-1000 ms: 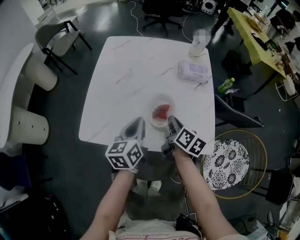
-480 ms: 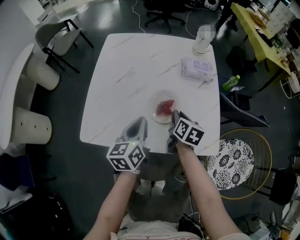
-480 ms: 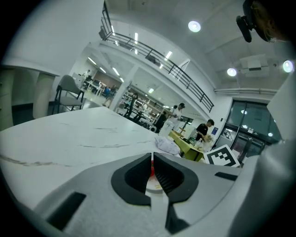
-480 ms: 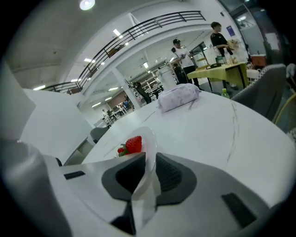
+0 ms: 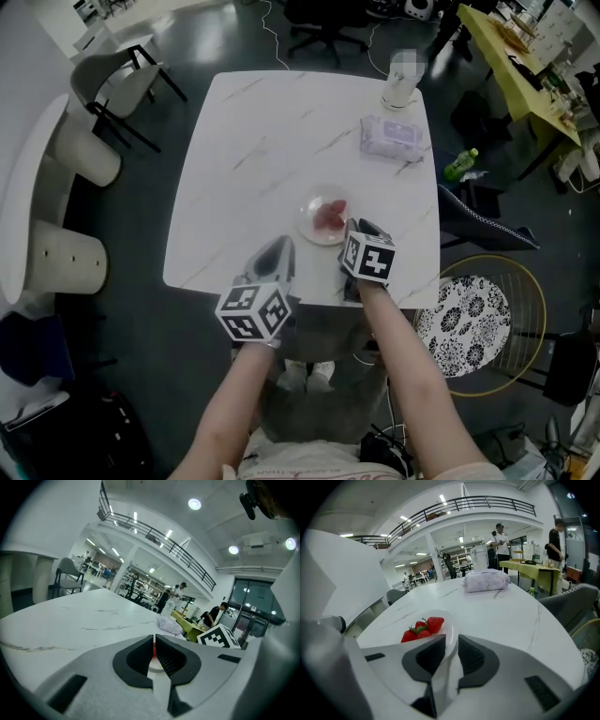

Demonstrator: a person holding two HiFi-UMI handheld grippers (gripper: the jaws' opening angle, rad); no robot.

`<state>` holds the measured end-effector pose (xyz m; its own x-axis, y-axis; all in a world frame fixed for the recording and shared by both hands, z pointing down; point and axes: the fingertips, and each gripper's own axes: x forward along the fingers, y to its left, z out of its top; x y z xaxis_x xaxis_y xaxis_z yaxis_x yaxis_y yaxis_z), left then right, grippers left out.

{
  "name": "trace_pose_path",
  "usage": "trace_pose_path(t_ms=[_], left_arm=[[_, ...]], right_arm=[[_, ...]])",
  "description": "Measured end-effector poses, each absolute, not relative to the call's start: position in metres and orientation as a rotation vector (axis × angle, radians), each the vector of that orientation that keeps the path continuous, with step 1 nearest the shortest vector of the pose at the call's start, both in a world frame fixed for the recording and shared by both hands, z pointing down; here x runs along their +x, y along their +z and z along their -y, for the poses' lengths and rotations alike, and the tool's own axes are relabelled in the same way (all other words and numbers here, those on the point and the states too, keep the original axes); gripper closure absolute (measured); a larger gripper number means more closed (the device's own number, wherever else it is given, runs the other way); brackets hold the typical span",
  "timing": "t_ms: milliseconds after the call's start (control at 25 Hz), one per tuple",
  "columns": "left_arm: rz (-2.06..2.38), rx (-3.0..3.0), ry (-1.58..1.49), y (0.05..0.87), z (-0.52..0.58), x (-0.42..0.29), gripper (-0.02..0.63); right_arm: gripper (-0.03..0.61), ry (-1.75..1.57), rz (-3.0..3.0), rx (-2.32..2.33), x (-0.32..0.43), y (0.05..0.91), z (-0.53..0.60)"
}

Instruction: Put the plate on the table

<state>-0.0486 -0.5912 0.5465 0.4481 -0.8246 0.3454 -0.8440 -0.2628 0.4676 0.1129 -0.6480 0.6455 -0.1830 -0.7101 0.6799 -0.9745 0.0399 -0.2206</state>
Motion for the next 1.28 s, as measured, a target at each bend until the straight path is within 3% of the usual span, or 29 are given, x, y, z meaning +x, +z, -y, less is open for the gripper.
trace_pose_path(t_ms=[600, 1280], left_arm=[[1.376, 2.166, 0.004, 0.505, 0.561, -0.044, 0.598], [1.379, 2.227, -0.072, 0.446, 0.458, -0.045, 0.598]], right_arm=[[0.572, 0.834, 2.236, 1.658, 0.093, 0.561, 0.595], [0.577, 0.743, 2.579, 1.607, 0.069, 0.441, 0.465]])
